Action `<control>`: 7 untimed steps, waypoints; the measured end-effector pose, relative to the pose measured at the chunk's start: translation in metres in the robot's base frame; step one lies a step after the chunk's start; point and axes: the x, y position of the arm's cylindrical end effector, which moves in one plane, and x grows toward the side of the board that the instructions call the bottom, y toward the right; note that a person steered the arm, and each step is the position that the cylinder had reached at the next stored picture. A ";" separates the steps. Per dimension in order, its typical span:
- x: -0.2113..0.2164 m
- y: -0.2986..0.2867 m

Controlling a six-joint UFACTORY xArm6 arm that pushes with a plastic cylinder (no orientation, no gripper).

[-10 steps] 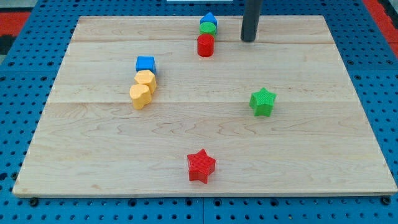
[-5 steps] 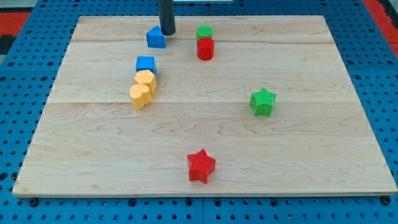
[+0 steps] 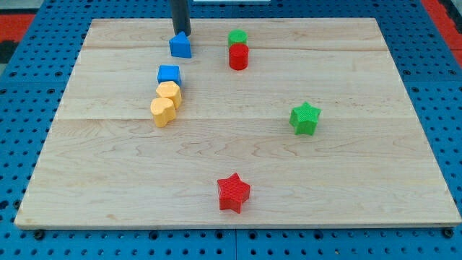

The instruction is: Move the blue triangle above the blue cube

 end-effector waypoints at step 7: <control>0.080 0.121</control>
